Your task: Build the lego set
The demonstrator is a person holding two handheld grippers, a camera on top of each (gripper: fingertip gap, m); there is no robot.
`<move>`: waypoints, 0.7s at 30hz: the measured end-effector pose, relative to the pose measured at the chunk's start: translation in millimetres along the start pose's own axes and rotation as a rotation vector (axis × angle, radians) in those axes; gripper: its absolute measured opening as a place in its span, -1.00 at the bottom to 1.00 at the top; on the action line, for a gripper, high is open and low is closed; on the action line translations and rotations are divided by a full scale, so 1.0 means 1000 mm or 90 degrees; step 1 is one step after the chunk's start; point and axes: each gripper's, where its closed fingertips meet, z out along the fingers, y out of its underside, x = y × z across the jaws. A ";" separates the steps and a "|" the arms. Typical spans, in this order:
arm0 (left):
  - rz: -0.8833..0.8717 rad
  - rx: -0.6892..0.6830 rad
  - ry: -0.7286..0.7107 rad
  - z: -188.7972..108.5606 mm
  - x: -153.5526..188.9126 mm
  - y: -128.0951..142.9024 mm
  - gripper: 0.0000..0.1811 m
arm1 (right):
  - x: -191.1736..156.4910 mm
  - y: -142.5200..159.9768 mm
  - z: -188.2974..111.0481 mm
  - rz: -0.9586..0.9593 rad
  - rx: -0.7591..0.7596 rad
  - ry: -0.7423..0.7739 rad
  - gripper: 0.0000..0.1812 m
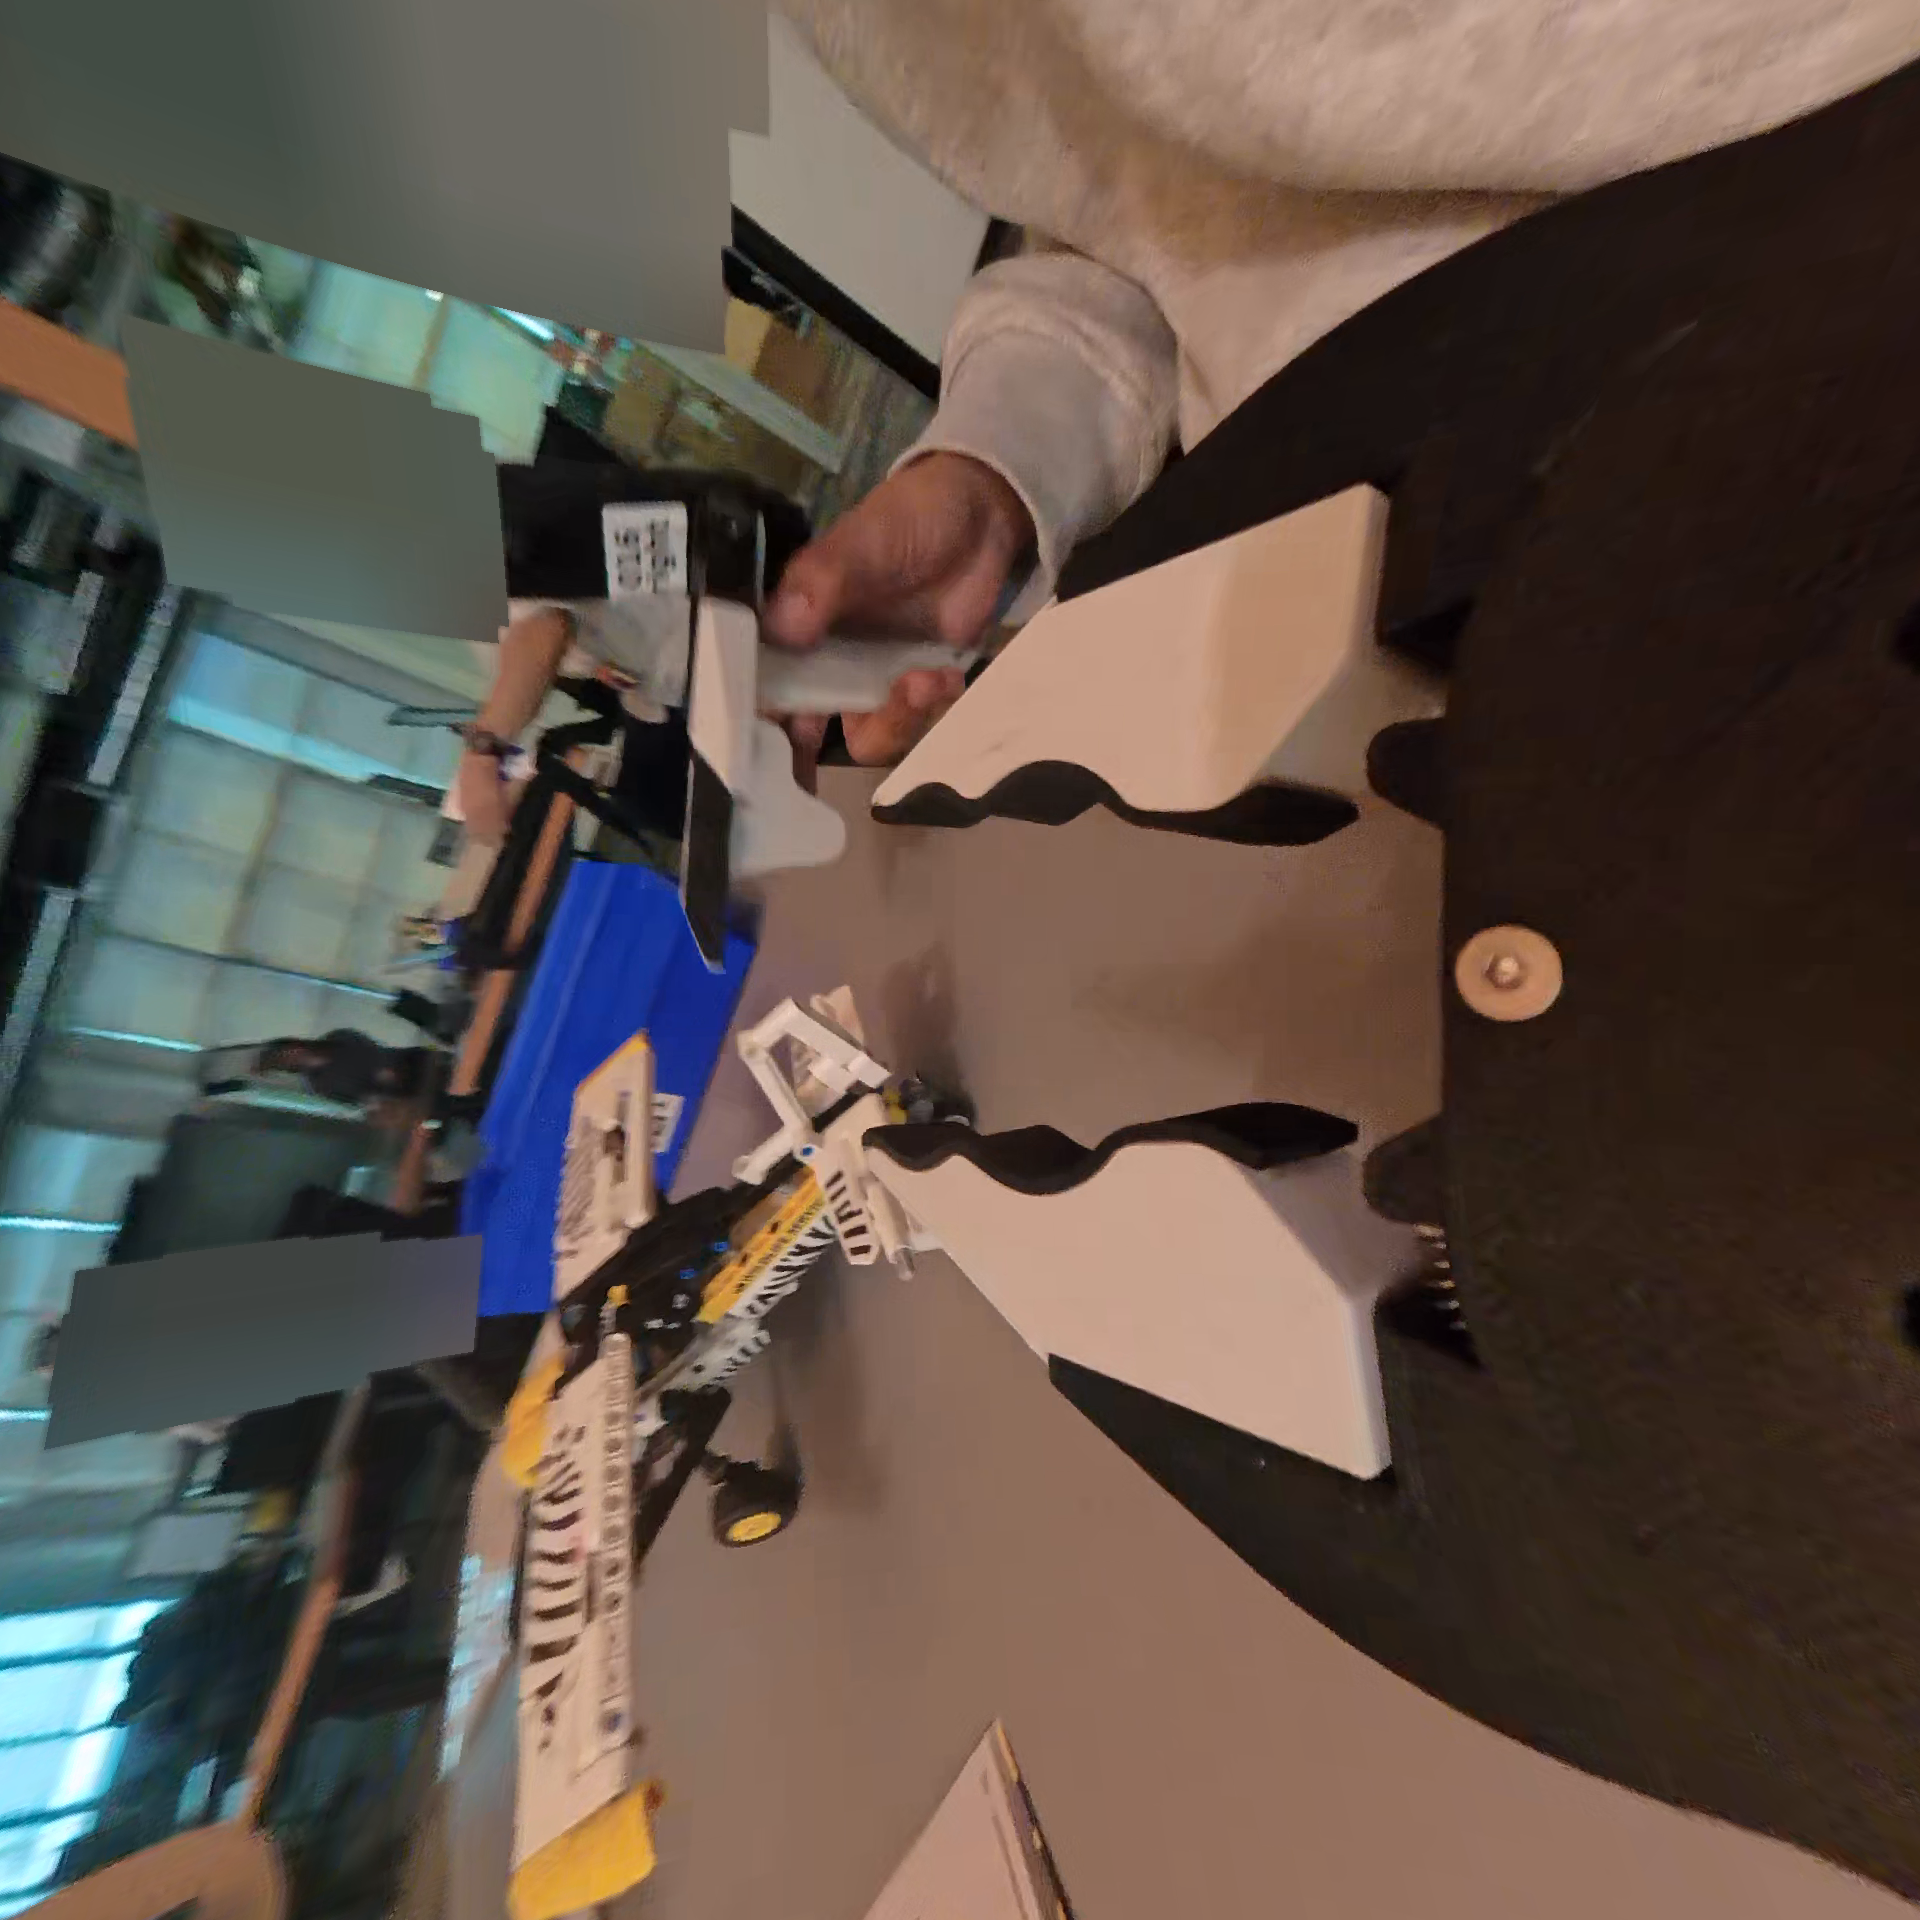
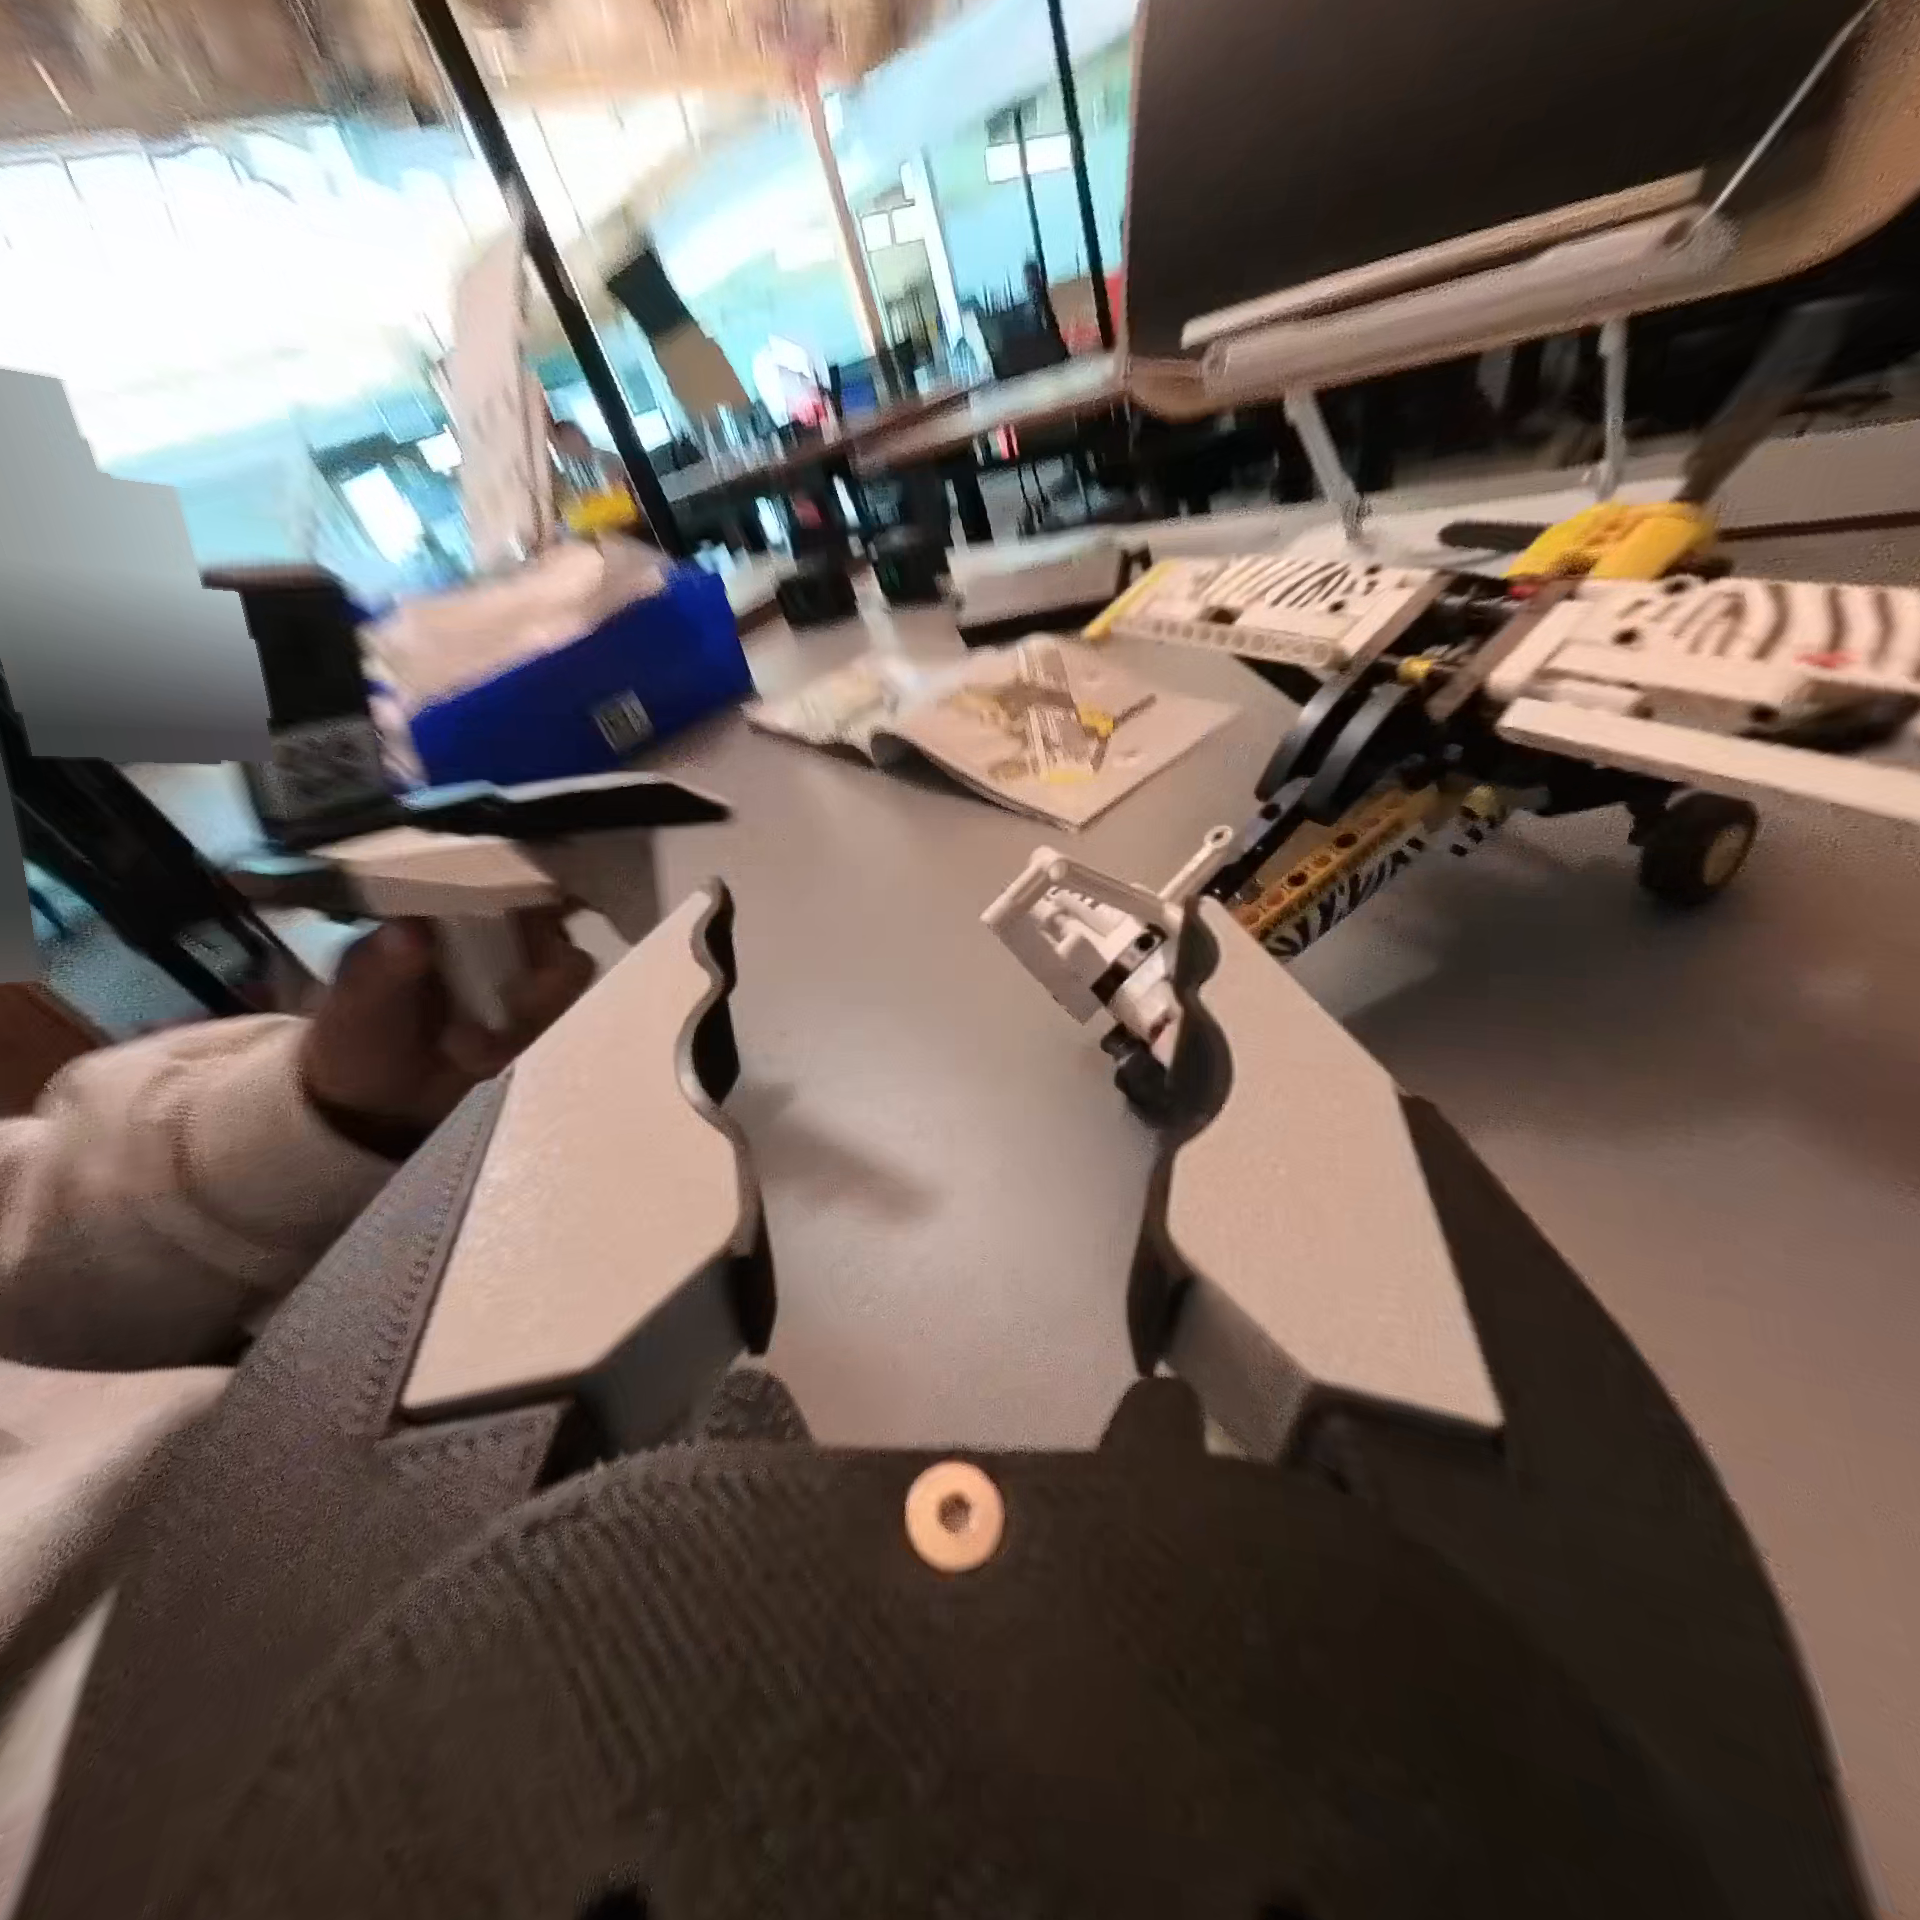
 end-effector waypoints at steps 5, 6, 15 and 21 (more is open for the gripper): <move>-0.068 0.102 0.062 -0.031 0.026 -0.012 -0.39 | 0.016 0.005 0.040 -0.159 -0.141 0.123 -0.22; -0.093 0.109 0.059 -0.034 0.025 -0.008 -0.40 | 0.026 0.010 0.041 -0.191 -0.178 0.165 -0.33; -0.065 0.195 0.070 -0.072 0.040 -0.014 -0.32 | 0.028 0.026 0.029 -0.158 -0.283 0.206 -0.77; -0.064 0.213 0.037 -0.082 0.034 -0.018 -0.32 | 0.013 0.036 -0.009 -0.249 -0.353 0.100 -0.77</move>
